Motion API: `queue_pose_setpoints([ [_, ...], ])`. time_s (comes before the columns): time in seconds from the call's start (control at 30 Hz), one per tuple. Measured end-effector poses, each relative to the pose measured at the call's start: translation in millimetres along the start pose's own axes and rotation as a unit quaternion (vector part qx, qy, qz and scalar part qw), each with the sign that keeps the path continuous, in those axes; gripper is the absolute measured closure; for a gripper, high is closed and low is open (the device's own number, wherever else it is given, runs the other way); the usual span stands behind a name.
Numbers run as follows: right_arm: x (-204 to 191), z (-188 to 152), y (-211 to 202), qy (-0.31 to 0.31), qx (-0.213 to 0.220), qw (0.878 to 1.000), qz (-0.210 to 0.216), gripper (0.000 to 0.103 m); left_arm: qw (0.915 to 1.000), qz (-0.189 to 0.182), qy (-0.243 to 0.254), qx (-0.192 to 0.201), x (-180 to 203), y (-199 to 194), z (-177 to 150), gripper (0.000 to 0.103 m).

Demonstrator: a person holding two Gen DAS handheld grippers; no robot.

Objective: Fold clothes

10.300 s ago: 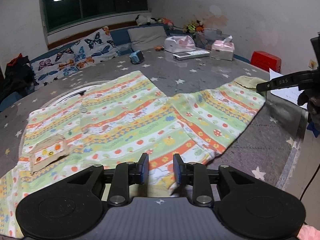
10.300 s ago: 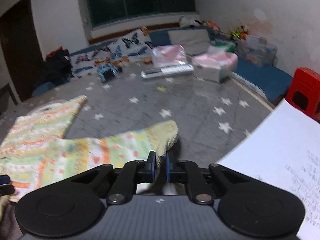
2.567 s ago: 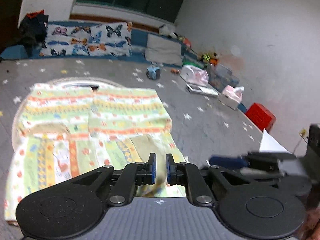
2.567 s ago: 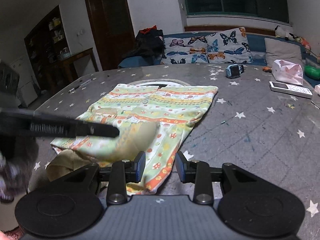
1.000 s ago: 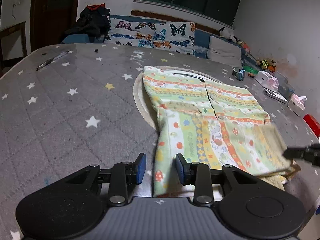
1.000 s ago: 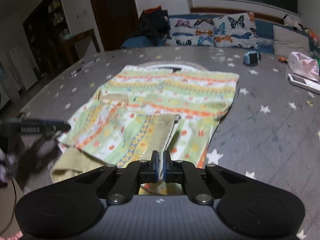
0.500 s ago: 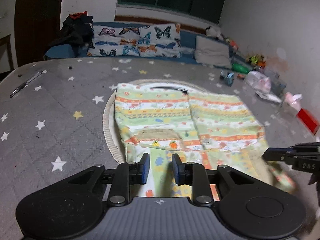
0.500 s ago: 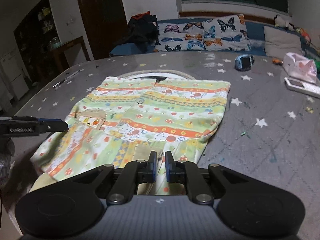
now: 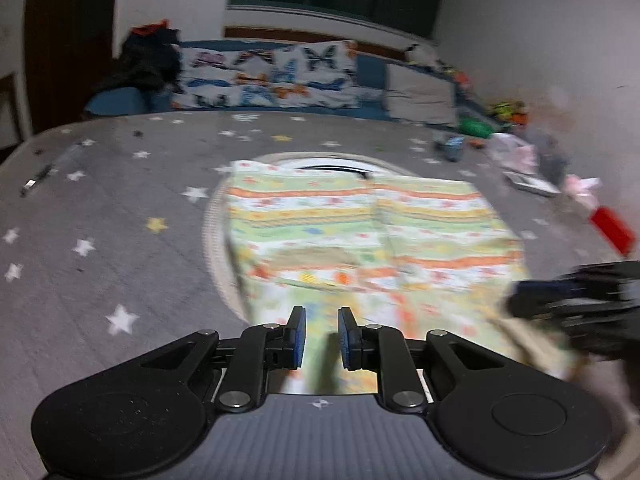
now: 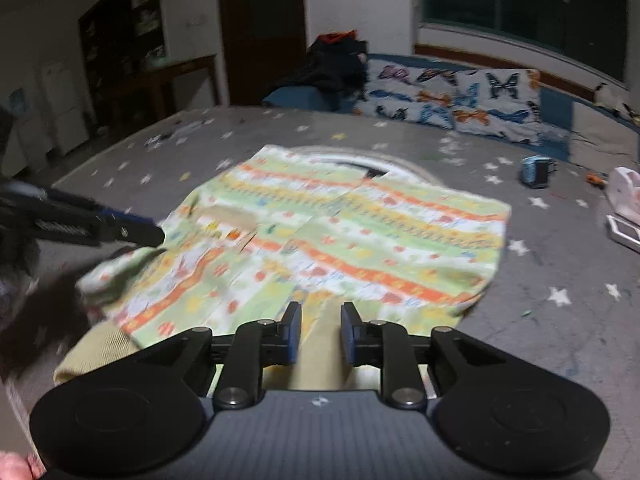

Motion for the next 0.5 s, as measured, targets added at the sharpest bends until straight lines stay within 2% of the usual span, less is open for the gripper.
queue_pose_setpoints([
  [0.07, -4.7, -4.0, 4.6, -0.011, -0.009, 1.000, 0.002, 0.081, 0.9999, -0.010, 0.005, -0.007, 9.3, -11.9, -7.5, 0.080],
  [0.13, -8.5, -8.7, 5.7, -0.021, -0.011, 1.000, -0.003, 0.077, 0.9997, -0.021, 0.004, -0.015, 17.5, -22.9, -15.5, 0.065],
  [0.3, -18.3, -15.3, -10.2, -0.044, -0.002, 0.999, 0.008, 0.067, 0.9984, -0.028, -0.021, -0.044, 28.4, -40.4, -39.2, 0.052],
  [0.5, -29.1, -31.6, -16.9, -0.081, -0.011, 0.997, 0.003, 0.067, 0.9953, -0.045, -0.047, -0.071, 40.6, -42.0, -58.0, 0.052],
])
Point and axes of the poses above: each gripper's, at about its wrist camera, not at the fingertips, and y roughly the way its jaws point, x to its right, z to its top, the point moved 1 cm from there along y, roughly the way its jaws point, and after that the axes turned 8 degrees about -x, right-handed, at the moved point
